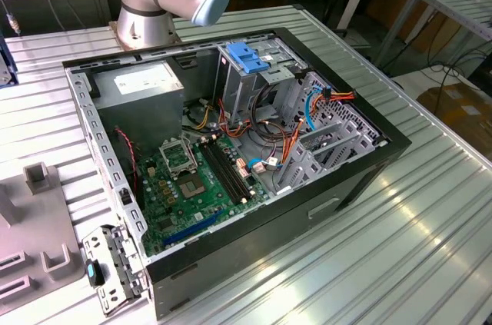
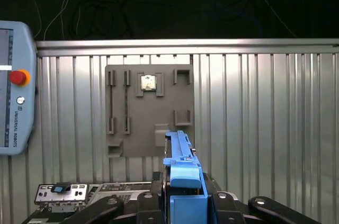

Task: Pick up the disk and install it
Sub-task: 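Pick up the disk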

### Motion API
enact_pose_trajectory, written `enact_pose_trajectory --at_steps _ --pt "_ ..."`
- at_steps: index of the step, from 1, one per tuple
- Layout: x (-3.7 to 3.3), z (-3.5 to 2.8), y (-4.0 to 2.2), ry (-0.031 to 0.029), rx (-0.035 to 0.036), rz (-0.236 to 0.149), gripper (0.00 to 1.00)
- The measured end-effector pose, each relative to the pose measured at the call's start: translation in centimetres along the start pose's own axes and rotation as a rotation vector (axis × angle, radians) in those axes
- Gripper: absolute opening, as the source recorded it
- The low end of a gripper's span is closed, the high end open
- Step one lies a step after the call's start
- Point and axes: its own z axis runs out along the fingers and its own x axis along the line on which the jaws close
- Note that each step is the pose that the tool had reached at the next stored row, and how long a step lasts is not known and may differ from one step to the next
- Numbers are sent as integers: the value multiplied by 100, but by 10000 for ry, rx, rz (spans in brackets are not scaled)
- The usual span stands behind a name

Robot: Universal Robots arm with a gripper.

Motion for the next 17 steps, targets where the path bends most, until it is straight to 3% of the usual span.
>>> enact_pose_trajectory --at_steps 8,17 --pt "26 0 -42 0 0 0 37" --pt "109 2 -106 -1 1 0 37"
